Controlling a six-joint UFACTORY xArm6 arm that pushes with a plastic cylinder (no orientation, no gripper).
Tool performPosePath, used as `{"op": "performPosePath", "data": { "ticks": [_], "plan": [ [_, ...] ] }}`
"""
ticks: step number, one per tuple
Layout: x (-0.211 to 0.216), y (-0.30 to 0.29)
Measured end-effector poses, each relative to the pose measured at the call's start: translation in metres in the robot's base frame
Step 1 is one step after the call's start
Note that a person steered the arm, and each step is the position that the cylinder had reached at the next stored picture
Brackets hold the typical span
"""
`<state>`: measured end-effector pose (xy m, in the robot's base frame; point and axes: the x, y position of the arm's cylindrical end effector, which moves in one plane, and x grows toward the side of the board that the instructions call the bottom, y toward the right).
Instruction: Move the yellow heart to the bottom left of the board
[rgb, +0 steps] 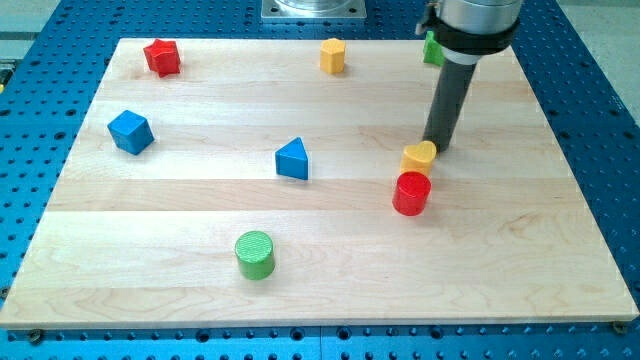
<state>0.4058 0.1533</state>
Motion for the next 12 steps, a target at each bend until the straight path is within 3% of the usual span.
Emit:
{"op": "performPosePath", "data": {
  "ticks": [1, 2, 6, 8, 9, 10, 11, 12],
  "plan": [
    [0.027, -0.056],
    [0.064, -0.186],
    [0.028, -0.031],
    [0.058, -0.035],
    [0.074, -0.082],
    [0.089, -0.181],
    [0.075, -0.149],
    [0.095, -0.125]
  ]
}}
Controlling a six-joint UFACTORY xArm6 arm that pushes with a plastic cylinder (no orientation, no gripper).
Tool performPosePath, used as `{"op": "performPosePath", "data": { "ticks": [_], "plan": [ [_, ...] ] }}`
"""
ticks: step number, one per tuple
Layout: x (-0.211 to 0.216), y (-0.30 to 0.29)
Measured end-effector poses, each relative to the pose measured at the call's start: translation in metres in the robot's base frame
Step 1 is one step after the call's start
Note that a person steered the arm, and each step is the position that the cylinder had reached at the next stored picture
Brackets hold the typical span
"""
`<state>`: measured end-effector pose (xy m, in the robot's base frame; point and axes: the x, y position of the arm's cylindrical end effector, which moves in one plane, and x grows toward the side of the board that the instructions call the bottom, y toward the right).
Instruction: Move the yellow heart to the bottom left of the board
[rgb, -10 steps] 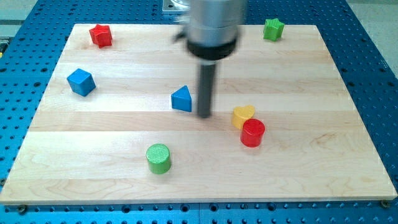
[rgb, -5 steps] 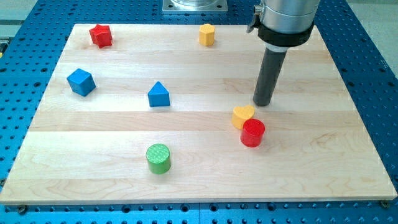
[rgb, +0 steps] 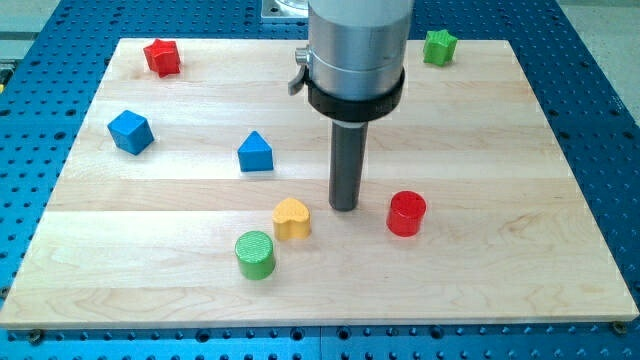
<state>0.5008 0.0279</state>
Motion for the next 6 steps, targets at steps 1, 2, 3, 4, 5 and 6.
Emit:
{"op": "performPosePath", "data": {
  "ticks": [1, 2, 3, 4, 5, 6],
  "plan": [
    [0.011, -0.050],
    [0.030, -0.139],
    [0.032, -0.077],
    [0.041, -0.127],
    [0.064, -0.208],
    [0.067, -0.200]
  ]
}}
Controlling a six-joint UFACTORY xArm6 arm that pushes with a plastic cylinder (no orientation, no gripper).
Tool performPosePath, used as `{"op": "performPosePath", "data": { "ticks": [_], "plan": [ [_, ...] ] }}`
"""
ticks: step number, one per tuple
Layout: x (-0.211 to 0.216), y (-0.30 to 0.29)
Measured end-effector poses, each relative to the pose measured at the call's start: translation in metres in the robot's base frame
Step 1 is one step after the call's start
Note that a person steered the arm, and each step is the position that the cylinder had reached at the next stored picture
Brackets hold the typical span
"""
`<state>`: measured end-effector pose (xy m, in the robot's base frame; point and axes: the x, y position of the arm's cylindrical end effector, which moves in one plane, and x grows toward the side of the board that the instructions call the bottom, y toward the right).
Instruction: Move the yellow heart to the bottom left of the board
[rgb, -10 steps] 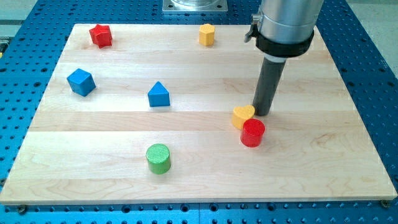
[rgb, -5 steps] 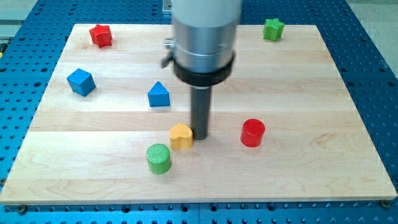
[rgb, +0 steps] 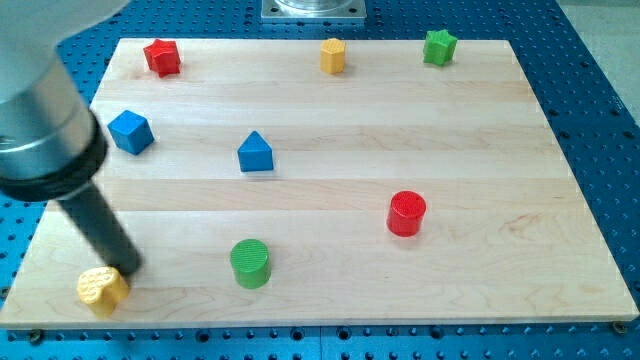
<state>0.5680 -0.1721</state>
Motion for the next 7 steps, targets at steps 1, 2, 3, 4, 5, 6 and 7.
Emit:
{"op": "performPosePath", "data": {
  "ticks": [1, 2, 3, 4, 5, 6, 7],
  "plan": [
    [0.013, 0.038],
    [0.050, 0.012],
    [0.050, -0.001],
    [0.041, -0.025],
    [0.030, -0.051],
    [0.014, -0.015],
    [-0.017, 0.027]
  ]
}}
